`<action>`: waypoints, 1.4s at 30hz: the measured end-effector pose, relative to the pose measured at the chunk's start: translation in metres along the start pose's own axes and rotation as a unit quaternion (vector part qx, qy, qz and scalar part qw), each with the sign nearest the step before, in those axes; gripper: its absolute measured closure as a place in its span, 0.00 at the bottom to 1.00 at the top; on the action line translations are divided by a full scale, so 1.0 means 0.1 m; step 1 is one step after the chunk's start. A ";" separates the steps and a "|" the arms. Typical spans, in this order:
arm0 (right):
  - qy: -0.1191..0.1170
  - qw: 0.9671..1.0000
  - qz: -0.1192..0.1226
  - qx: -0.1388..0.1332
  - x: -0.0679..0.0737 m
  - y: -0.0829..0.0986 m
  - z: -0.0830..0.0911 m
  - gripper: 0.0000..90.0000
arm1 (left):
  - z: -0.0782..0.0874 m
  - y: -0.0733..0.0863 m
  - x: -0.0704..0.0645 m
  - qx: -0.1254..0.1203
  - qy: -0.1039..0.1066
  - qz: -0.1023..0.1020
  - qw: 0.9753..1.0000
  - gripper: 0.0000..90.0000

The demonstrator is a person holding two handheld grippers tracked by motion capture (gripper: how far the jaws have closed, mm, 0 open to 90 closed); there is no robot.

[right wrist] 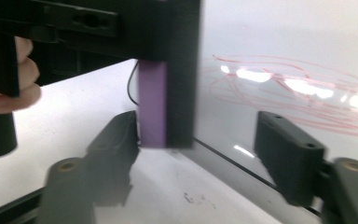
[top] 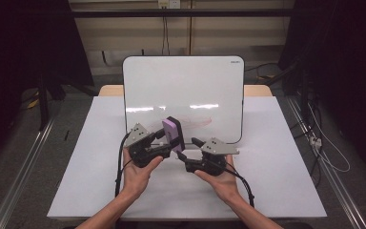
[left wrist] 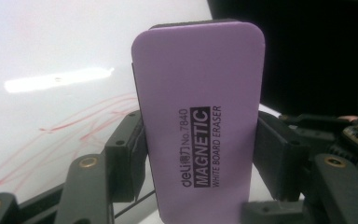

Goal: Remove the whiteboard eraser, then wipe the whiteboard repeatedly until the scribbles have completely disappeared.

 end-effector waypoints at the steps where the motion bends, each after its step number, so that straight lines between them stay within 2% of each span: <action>1: -0.001 1.000 0.002 0.004 -0.01 0.01 0.01 0.29 | 0.01 0.00 0.01 0.003 -0.002 -0.003 1.000 0.45; 4: 0.005 1.000 0.002 0.010 -0.06 0.03 0.04 0.25 | 0.04 0.01 0.05 0.012 -0.007 -0.002 1.000 0.45; 7: 0.021 0.999 0.004 0.025 -0.17 0.08 0.11 0.19 | 0.09 0.01 0.11 0.014 -0.016 0.002 1.000 0.45; 9: 0.024 0.999 0.003 0.027 -0.20 0.08 0.14 0.18 | 0.13 -0.01 0.14 0.018 -0.022 -0.010 1.000 0.45; 12: 0.041 0.999 0.003 0.026 -0.33 0.10 0.26 0.16 | 0.17 -0.03 0.17 0.021 -0.033 -0.012 0.999 0.45; 14: 0.045 0.999 0.005 0.029 -0.36 0.11 0.29 0.15 | 0.20 -0.04 0.20 0.021 -0.034 -0.012 0.999 0.45; 16: 0.052 0.998 0.004 0.031 -0.42 0.13 0.35 0.14 | 0.24 -0.05 0.24 0.030 -0.043 -0.018 0.998 0.45; 24: 0.085 0.996 -0.005 0.033 -0.67 0.21 0.65 0.12 | 0.38 0.01 0.38 0.048 -0.066 -0.019 0.997 0.45; 31: 0.107 0.994 -0.006 0.035 -0.82 0.26 0.87 0.12 | 0.45 0.03 0.48 0.070 -0.082 -0.027 0.994 0.45; 37: 0.119 0.992 -0.010 0.038 -0.89 0.32 1.00 0.12 | 0.48 -0.01 0.51 0.088 -0.100 -0.058 0.989 0.45; 40: 0.125 0.991 -0.013 0.041 -0.93 0.36 1.03 0.12 | 0.48 -0.02 0.54 0.102 -0.117 -0.078 0.985 0.45; 42: 0.126 0.991 -0.016 0.040 -0.93 0.36 1.03 0.12 | 0.47 -0.02 0.56 0.109 -0.131 -0.095 0.981 0.45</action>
Point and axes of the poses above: each handheld gripper's, and its own axes: z roughly backward along the jaws, y roughly out of its underside, x roughly to its left, the point moved 7 cm from there along -z, roughly forward along the jaws, and after that the axes turned 2 degrees about -z, right-handed, at the moved point
